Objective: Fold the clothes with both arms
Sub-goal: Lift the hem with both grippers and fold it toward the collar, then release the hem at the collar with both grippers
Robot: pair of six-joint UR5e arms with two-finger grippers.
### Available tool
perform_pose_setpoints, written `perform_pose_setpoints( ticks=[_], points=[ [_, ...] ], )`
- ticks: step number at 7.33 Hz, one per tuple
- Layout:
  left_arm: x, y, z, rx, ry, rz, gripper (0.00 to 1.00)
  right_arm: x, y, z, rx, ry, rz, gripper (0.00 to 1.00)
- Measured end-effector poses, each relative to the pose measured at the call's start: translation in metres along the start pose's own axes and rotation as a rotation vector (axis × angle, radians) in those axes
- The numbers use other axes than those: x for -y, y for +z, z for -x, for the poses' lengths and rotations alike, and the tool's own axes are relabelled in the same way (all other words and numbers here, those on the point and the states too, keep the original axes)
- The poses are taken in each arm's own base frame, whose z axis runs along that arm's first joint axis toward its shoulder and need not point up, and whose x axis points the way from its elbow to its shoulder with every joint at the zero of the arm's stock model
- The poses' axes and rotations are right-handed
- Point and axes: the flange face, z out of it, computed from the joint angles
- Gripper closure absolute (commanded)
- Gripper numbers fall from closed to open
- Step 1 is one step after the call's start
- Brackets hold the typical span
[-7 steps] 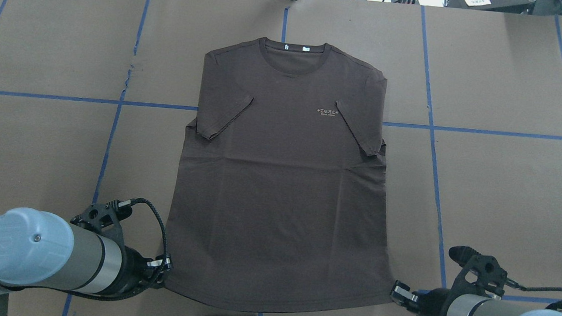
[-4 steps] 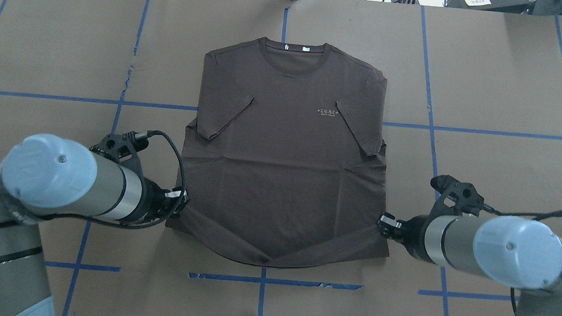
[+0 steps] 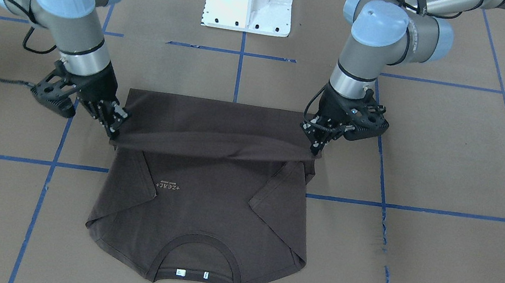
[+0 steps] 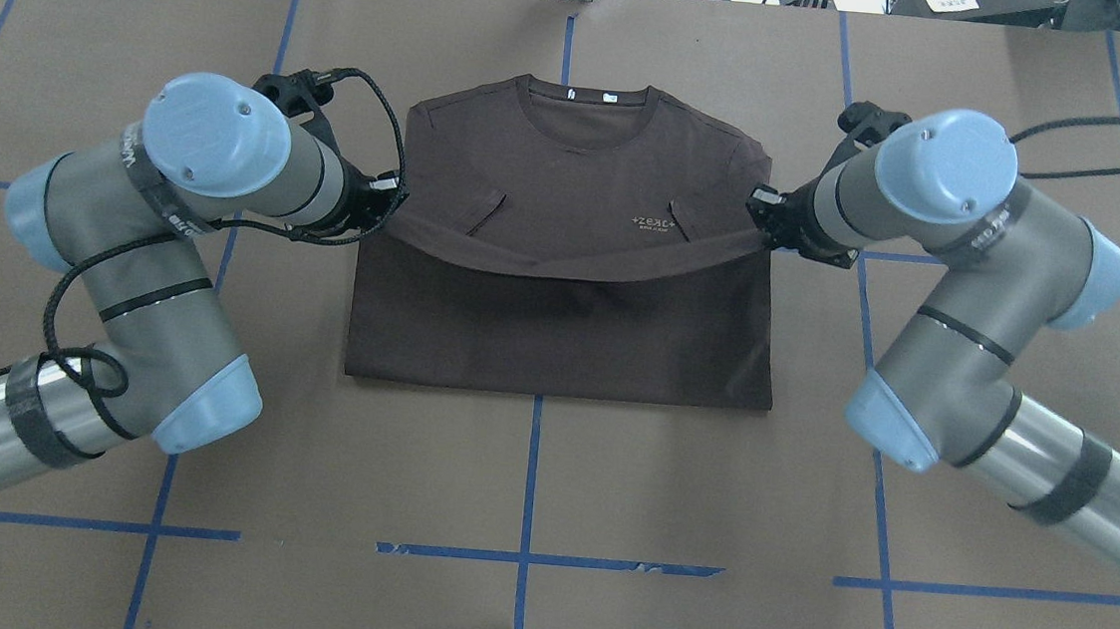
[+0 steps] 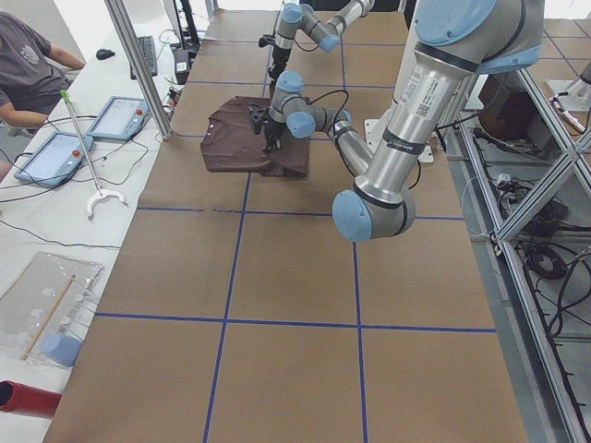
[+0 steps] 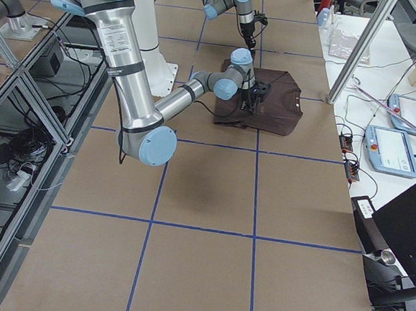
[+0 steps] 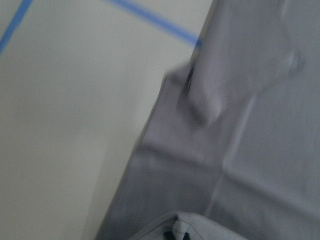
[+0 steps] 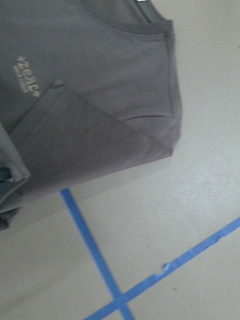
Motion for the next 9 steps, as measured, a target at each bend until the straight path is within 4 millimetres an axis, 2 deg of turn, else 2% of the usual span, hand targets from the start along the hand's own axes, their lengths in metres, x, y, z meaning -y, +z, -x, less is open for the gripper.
perform_pose_setpoints(
  ticks=[1, 2, 3, 4, 5, 8, 9],
  points=[
    [0.026, 0.021, -0.006, 0.001, -0.011, -0.067, 1.00, 0.039, 0.011, 0.007, -0.028, -0.014, -0.023, 1.00],
    [0.043, 0.042, -0.010, 0.002, -0.018, -0.117, 1.00, 0.064, 0.023, 0.016, -0.054, -0.024, -0.035, 1.00],
    [0.053, 0.062, -0.014, -0.005, -0.021, -0.146, 1.00, 0.080, 0.036, 0.031, -0.078, -0.024, -0.040, 1.00],
    [0.061, 0.080, -0.020, -0.017, -0.022, -0.162, 1.00, 0.089, 0.048, 0.043, -0.098, -0.020, -0.041, 1.00],
    [0.067, 0.092, -0.026, -0.033, -0.022, -0.180, 1.00, 0.093, 0.057, 0.047, -0.114, -0.018, -0.041, 1.00],
    [0.082, 0.098, -0.039, -0.060, 0.027, -0.234, 1.00, 0.095, 0.066, 0.045, -0.133, -0.018, -0.038, 1.00],
    [0.085, 0.101, -0.041, -0.065, 0.033, -0.245, 0.79, 0.095, 0.067, 0.044, -0.134, -0.017, -0.038, 1.00]
  ],
)
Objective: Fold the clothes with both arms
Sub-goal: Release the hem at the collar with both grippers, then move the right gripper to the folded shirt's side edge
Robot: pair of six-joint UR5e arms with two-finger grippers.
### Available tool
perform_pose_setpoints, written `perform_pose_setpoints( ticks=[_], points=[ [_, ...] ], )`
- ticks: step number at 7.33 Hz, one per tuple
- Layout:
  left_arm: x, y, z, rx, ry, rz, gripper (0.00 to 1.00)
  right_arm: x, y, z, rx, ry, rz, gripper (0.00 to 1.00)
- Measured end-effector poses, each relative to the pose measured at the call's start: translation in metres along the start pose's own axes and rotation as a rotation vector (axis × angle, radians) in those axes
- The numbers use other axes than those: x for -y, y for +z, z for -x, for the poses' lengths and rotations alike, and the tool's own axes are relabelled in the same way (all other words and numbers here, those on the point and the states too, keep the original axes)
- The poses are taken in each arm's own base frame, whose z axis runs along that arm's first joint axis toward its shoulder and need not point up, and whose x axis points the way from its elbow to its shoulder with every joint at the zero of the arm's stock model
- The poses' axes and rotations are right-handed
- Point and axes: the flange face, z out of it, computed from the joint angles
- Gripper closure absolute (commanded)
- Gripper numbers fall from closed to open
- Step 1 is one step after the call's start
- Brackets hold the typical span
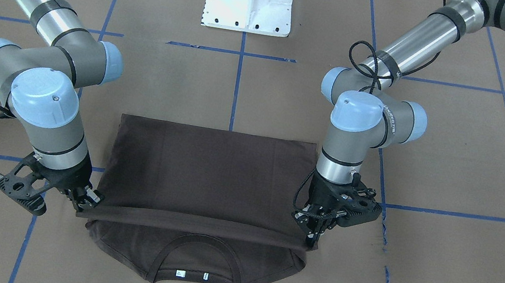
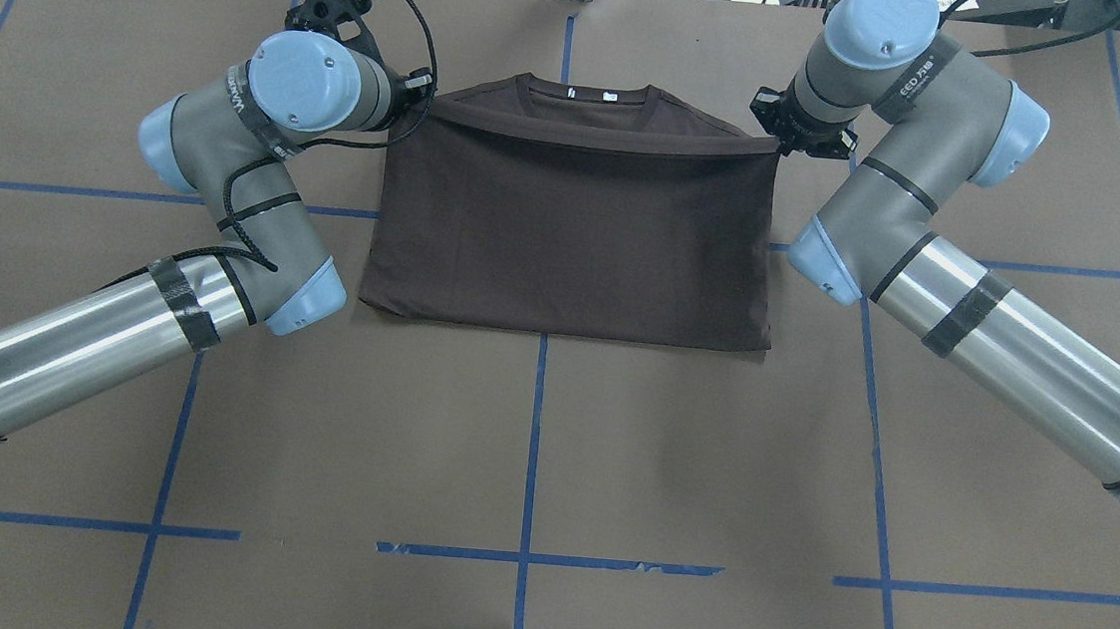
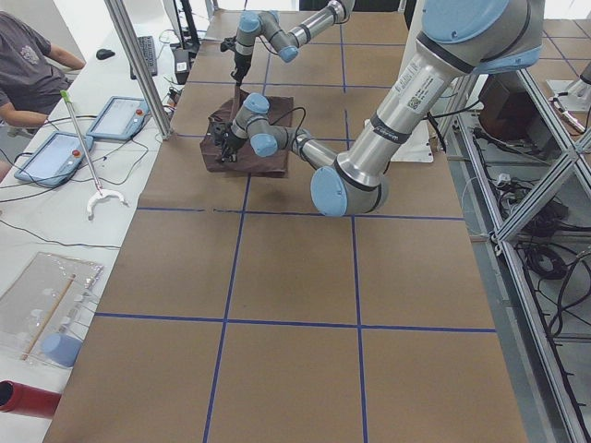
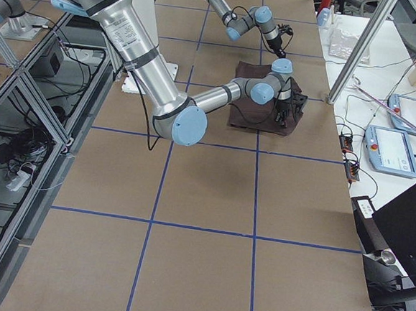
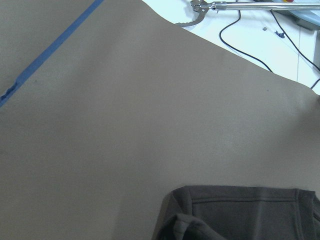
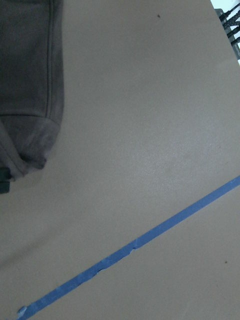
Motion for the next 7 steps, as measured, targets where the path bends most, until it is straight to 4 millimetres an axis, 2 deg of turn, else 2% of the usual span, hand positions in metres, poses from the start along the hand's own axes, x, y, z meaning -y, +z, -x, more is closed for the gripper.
perform_pose_setpoints(
  ticks=[1, 2, 3, 5, 6, 7],
  points=[
    [0.001, 0.006, 0.002, 0.000, 0.002, -0.007, 0.65, 0.000, 0.001, 0.000, -0.002, 0.001, 0.001, 0.45],
    [0.002, 0.009, 0.005, -0.008, 0.000, -0.010, 0.52, 0.000, 0.002, 0.000, -0.003, 0.002, 0.001, 0.41],
    [0.002, 0.008, 0.005, -0.044, -0.003, 0.000, 0.46, 0.001, 0.001, 0.003, 0.006, 0.001, 0.000, 0.37],
    [-0.001, 0.001, 0.012, -0.154, -0.006, 0.057, 0.47, -0.006, -0.008, -0.003, 0.059, -0.002, 0.026, 0.32],
    [-0.002, -0.002, 0.019, -0.193, -0.007, 0.072, 0.47, -0.026, -0.013, -0.020, 0.084, 0.005, 0.070, 0.30],
    [-0.002, -0.007, 0.021, -0.223, -0.008, 0.078, 0.47, -0.064, -0.017, -0.044, 0.100, 0.036, 0.118, 0.29]
  ],
)
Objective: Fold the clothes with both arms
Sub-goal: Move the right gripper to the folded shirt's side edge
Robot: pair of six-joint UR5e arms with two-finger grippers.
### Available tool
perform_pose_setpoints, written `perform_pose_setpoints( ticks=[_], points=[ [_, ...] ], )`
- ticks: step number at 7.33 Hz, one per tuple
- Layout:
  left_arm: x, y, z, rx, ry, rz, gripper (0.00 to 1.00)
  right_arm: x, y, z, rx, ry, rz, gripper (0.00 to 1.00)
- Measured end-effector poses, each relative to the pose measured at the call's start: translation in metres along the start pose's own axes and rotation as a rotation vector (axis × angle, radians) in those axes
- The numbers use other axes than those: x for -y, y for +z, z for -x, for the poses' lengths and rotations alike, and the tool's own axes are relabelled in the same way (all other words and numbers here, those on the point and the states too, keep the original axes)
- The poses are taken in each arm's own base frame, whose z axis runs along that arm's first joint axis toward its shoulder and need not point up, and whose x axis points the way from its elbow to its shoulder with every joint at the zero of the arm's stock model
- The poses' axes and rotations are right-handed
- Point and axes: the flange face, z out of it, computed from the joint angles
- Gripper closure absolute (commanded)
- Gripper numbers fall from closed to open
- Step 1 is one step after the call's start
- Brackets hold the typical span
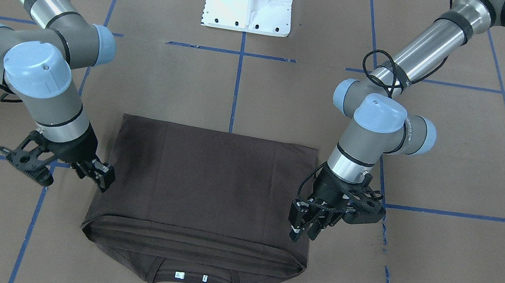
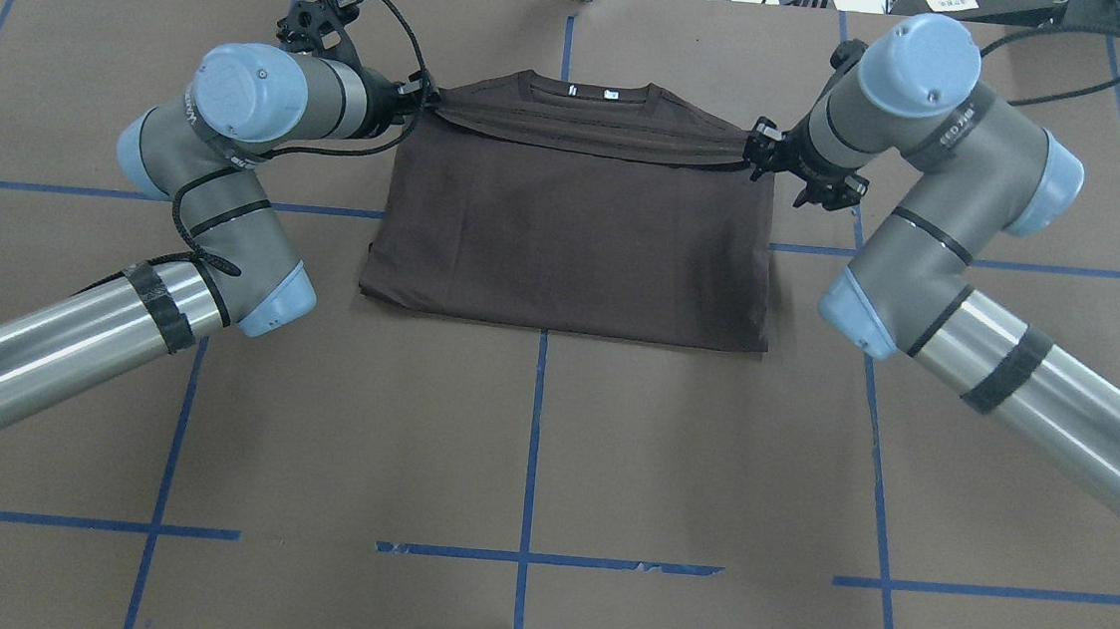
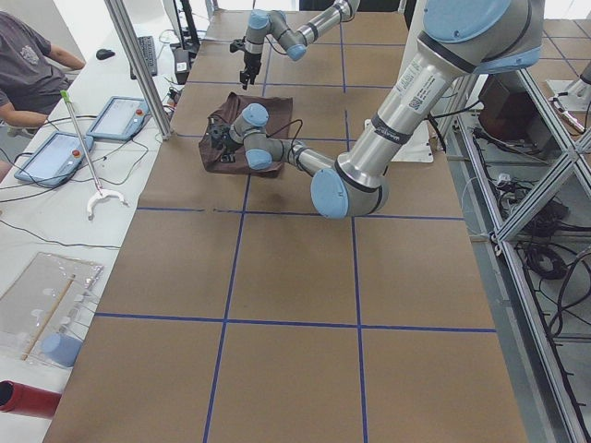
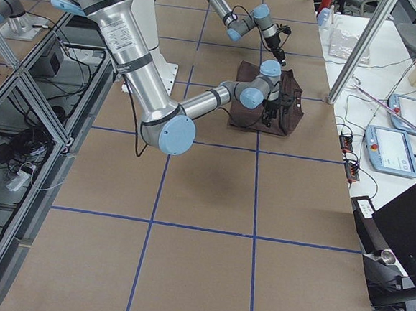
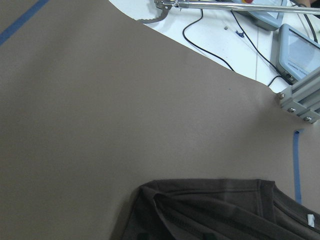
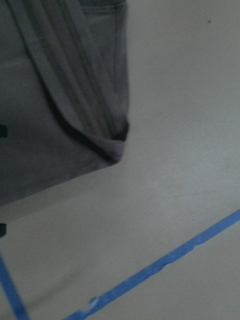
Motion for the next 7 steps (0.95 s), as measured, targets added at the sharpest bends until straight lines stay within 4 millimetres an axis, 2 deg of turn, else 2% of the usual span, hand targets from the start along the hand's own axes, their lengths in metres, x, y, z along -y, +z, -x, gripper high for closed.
perform_pose_setpoints(
  ticks=[1, 3, 6, 7],
  points=[
    [0.000, -0.004, -0.001, -0.018, -0.001, 0.001, 0.47, -0.038, -0.004, -0.022, 0.009, 0.043, 0.040, 0.27],
    [0.003, -0.007, -0.002, -0.029, -0.003, -0.003, 0.47, -0.091, -0.006, -0.047, 0.005, 0.087, 0.095, 0.27],
    [0.010, -0.009, -0.001, -0.031, -0.005, -0.015, 0.46, -0.127, 0.008, -0.051, -0.015, 0.074, 0.115, 0.31],
    [0.012, -0.010, -0.001, -0.031, -0.007, -0.017, 0.46, -0.133, 0.014, -0.052, -0.025, 0.067, 0.116, 0.38]
  ],
)
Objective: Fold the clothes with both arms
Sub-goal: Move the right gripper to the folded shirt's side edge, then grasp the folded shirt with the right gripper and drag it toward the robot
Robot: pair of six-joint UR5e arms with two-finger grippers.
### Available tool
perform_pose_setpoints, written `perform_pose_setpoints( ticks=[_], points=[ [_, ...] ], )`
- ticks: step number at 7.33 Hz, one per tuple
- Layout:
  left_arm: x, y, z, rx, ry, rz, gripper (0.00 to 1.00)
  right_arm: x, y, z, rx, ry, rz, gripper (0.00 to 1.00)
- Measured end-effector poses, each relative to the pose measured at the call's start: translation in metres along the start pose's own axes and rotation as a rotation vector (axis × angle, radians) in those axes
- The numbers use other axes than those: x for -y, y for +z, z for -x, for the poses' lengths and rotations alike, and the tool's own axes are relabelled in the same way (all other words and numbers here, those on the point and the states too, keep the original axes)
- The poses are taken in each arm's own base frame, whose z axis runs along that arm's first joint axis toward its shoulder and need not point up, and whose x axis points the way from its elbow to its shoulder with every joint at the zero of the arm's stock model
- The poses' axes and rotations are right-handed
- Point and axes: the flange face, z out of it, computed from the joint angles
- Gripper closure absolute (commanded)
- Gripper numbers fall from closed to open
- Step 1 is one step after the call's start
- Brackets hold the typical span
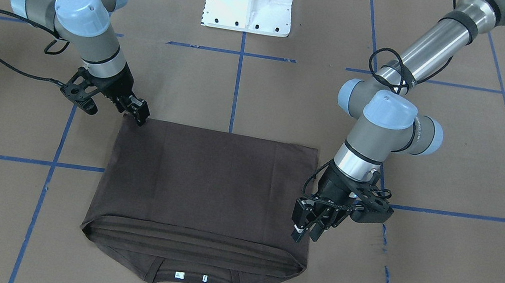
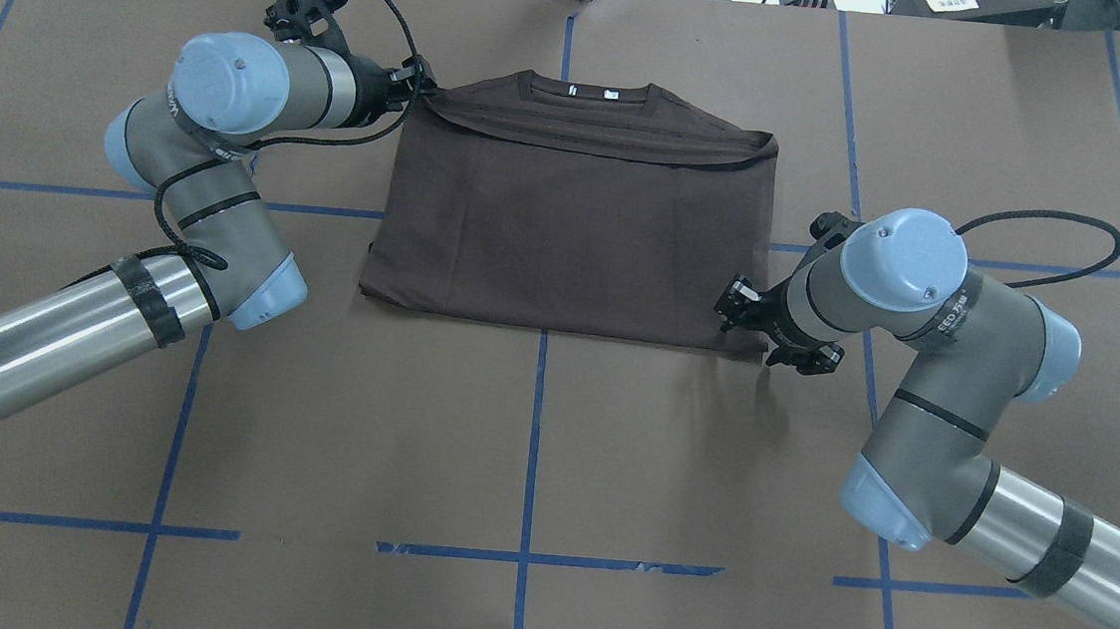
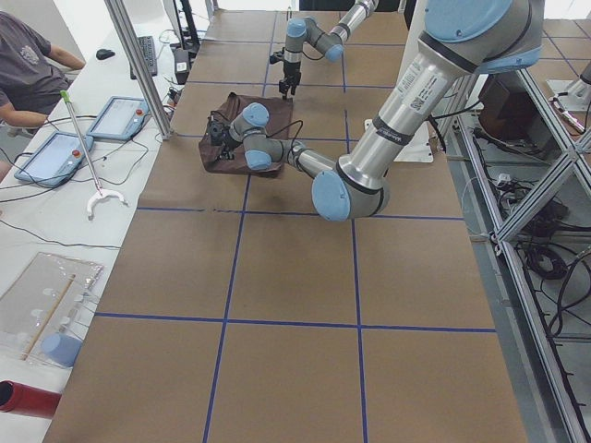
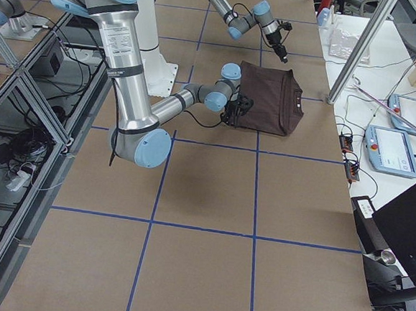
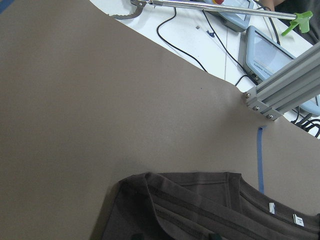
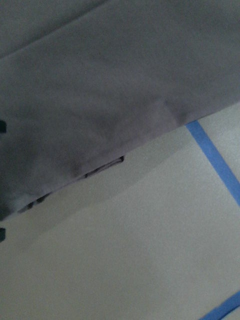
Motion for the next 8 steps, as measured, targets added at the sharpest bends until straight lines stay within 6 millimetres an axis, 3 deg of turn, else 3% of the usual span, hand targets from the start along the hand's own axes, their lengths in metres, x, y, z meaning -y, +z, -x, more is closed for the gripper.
perform_pose_setpoints(
  ticks=[1, 2, 3, 6, 8],
  points=[
    [0.001, 0.000, 0.000, 0.000, -0.001, -0.001, 0.46, -0.002, 0.003, -0.002, -0.005, -0.002, -0.002, 0.49],
    [0.001, 0.000, 0.000, 0.000, -0.001, -0.001, 0.46, -0.002, 0.004, -0.003, -0.006, -0.002, -0.003, 0.71],
    [0.001, 0.000, 0.000, 0.001, -0.001, -0.001, 0.46, -0.002, 0.003, -0.003, -0.006, -0.002, -0.004, 1.00],
    [0.001, 0.001, 0.002, 0.005, -0.002, -0.003, 0.46, 0.000, 0.002, -0.007, -0.007, -0.001, -0.006, 1.00],
    [0.001, 0.001, 0.002, 0.005, -0.003, -0.003, 0.46, -0.004, -0.011, -0.012, 0.008, -0.007, 0.004, 1.00]
  ],
)
